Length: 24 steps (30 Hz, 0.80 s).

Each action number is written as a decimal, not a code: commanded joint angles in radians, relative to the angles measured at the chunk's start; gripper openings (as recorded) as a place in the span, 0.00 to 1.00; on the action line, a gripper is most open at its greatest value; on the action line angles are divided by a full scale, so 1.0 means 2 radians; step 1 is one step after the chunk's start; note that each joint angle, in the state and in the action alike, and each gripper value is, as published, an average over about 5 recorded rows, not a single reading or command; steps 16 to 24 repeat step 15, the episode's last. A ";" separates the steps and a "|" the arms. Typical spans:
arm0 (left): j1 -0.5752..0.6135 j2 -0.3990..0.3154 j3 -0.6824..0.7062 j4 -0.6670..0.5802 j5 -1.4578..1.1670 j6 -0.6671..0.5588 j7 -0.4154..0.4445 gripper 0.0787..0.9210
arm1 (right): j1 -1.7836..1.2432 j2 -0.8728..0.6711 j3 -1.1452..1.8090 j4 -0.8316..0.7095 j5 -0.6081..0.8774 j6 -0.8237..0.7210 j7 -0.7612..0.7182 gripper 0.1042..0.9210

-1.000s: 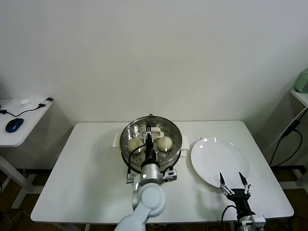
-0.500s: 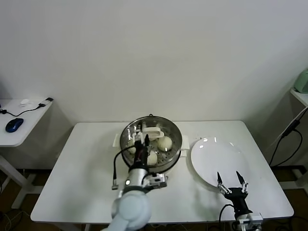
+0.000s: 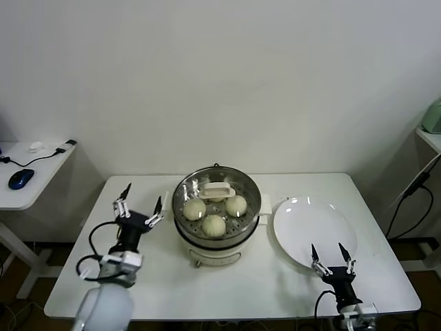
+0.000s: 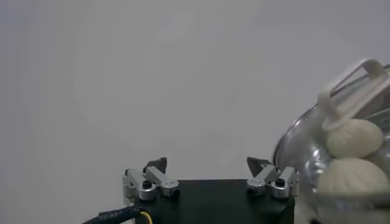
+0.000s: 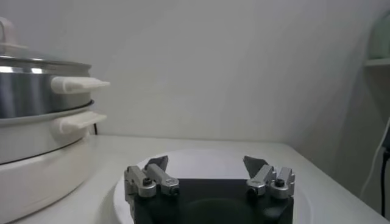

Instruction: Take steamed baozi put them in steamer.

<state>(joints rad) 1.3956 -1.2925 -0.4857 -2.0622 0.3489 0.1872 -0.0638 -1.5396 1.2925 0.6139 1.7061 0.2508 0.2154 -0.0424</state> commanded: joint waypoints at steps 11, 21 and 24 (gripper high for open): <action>0.081 0.016 -0.029 0.157 -0.296 -0.205 -0.024 0.88 | 0.005 -0.002 0.001 -0.006 0.001 -0.003 -0.002 0.88; 0.083 0.015 -0.023 0.157 -0.277 -0.217 -0.024 0.88 | 0.005 -0.002 0.000 -0.006 0.001 -0.003 -0.002 0.88; 0.083 0.015 -0.023 0.157 -0.277 -0.217 -0.024 0.88 | 0.005 -0.002 0.000 -0.006 0.001 -0.003 -0.002 0.88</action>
